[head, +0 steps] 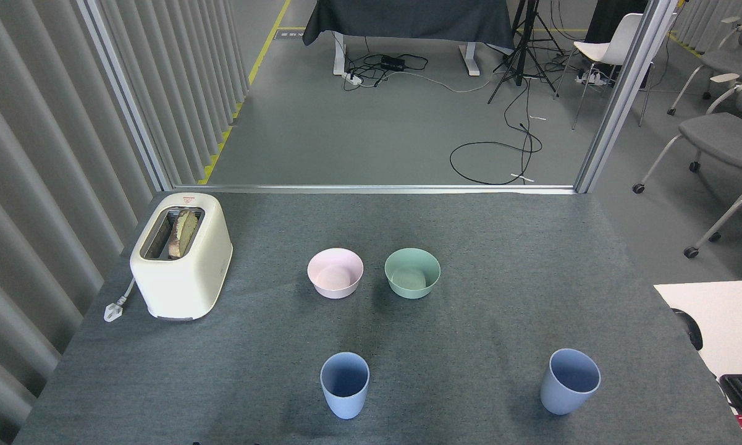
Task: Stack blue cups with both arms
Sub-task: 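Open the left gripper and withdraw it from the cup, then reach the right gripper to the other blue cup and grasp it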
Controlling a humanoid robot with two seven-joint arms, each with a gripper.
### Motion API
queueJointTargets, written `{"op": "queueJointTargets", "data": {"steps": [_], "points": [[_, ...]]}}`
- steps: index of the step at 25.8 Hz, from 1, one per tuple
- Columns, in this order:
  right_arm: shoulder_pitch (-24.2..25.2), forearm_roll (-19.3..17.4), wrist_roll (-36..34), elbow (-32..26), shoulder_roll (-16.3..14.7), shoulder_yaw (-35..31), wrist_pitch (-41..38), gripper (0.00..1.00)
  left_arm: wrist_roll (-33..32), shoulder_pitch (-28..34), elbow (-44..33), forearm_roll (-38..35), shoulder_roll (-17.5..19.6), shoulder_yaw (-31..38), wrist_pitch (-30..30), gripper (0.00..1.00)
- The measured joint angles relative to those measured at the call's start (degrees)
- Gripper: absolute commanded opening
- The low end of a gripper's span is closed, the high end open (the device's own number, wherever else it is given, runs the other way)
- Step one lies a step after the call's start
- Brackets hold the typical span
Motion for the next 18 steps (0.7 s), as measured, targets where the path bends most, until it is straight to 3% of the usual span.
{"op": "queueJointTargets", "data": {"steps": [6, 18], "points": [[-2.70, 0.00, 0.23, 4.28, -1.13, -6.96, -1.44, 1.00, -0.03, 0.52, -0.16, 9.79, 4.83, 1.76, -0.77, 1.00], [-16.18, 0.02, 0.96, 16.65, -6.80, -8.55, -2.82, 1.00, 0.14, 0.13, 0.32, 11.26, 6.40, 2.00, -0.18, 1.00]]}}
